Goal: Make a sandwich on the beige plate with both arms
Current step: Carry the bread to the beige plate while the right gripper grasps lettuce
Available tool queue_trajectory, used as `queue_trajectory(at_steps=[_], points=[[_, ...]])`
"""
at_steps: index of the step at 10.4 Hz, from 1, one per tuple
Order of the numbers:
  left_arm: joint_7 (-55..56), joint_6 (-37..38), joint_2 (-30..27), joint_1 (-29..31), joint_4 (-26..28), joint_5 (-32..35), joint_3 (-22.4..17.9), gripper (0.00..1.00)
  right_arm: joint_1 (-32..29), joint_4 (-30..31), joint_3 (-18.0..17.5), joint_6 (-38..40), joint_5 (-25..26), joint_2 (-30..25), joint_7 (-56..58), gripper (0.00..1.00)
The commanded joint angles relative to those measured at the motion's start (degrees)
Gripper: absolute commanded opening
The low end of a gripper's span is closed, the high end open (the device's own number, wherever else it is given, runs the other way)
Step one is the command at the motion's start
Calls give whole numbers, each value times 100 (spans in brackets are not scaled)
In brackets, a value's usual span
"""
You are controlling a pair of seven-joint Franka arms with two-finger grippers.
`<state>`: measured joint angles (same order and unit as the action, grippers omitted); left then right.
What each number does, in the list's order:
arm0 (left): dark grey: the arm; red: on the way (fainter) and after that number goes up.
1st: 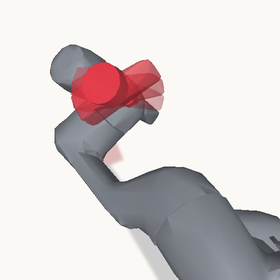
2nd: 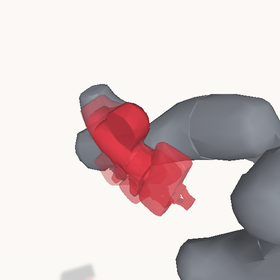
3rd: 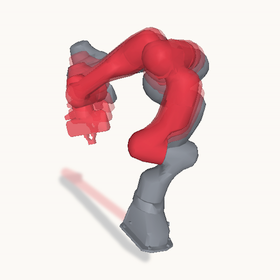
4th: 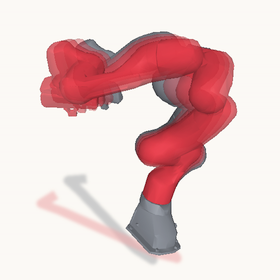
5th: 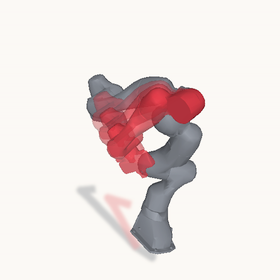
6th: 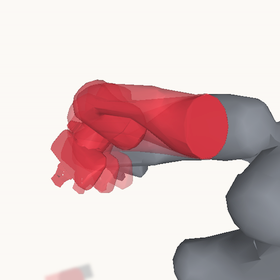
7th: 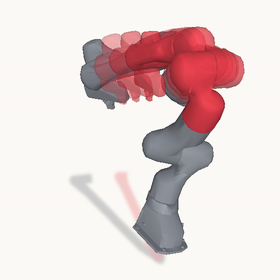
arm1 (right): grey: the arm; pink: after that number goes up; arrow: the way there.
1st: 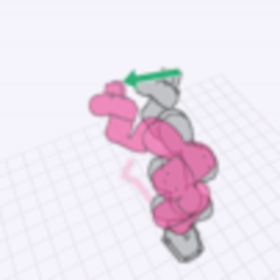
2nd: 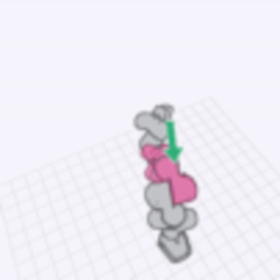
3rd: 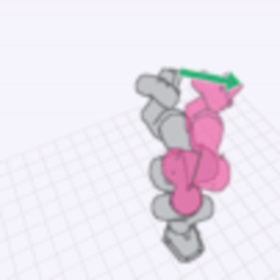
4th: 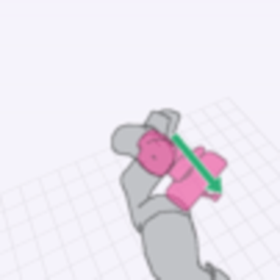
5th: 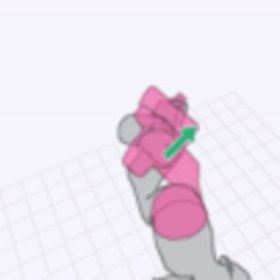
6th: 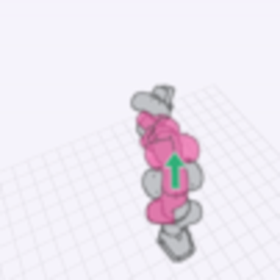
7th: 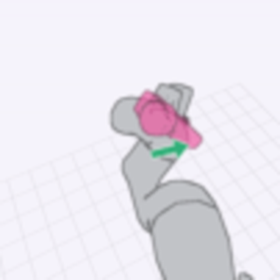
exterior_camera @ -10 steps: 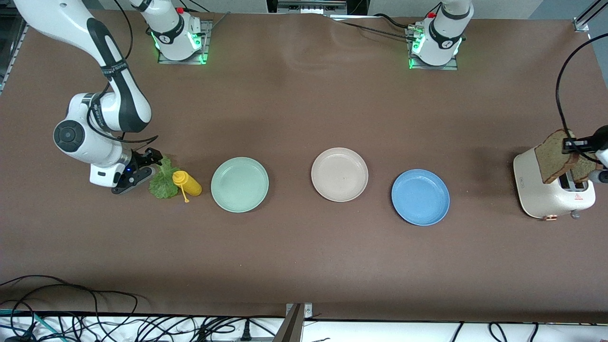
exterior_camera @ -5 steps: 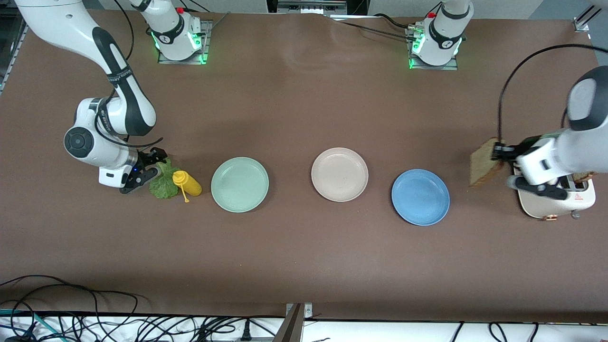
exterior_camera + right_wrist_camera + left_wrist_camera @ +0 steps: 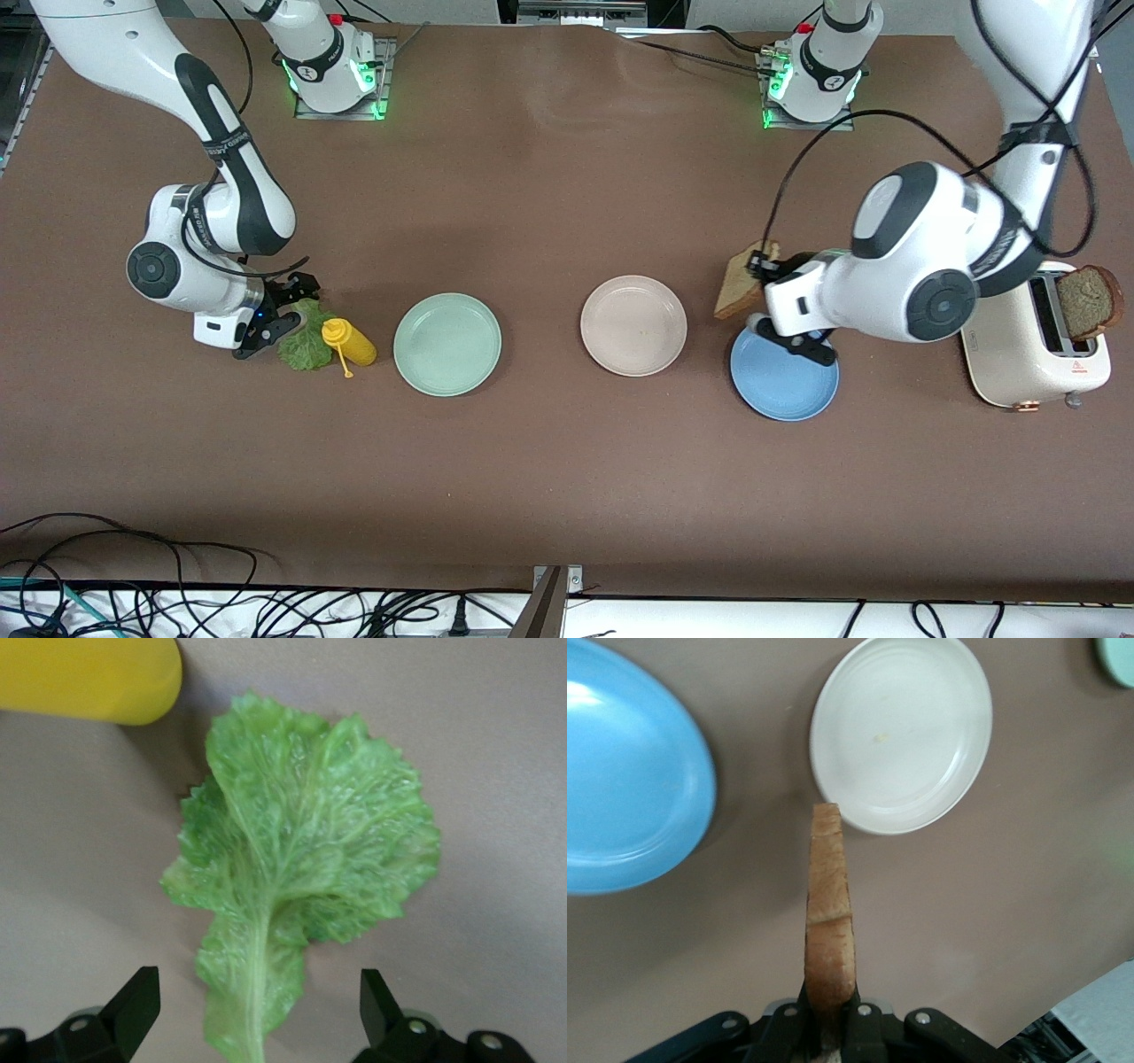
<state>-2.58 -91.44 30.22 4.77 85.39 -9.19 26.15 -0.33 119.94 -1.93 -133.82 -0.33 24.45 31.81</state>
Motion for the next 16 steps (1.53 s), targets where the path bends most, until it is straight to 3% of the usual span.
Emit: queue_trajectory(at_steps=[1, 4, 9, 10, 11, 13, 14, 16], points=[[-120, -487, 693, -107, -207, -390, -40, 0, -20, -14, -18, 57, -134, 42, 70, 100], [-137, -1328, 1178, -204, -286, -1381, -49, 0, -28, -32, -27, 22, -143, 121, 70, 97], [-268, -2009, 1750, -670, -295, -1445, -66, 0, -28, -23, -27, 4, -143, 209, 70, 92], [-626, -2018, 1846, -601, -278, -1471, -66, 0, -28, -23, -27, 5, -143, 209, 70, 84], [-899, -2061, 1925, -592, -243, -1741, -66, 0, -37, -23, -27, -4, -143, 209, 70, 59], [-1226, -2299, 1996, -583, -189, -1964, -75, 0, -28, -32, -27, -4, -134, 262, 97, 28], [-1227, -2334, 2049, -591, -181, -1938, -75, 0, -28, -41, -27, 4, -134, 262, 227, 4], [-1227, -2326, 2032, -557, -172, -1902, -84, 0, -37, -137, -36, 39, -143, 262, 683, 0]])
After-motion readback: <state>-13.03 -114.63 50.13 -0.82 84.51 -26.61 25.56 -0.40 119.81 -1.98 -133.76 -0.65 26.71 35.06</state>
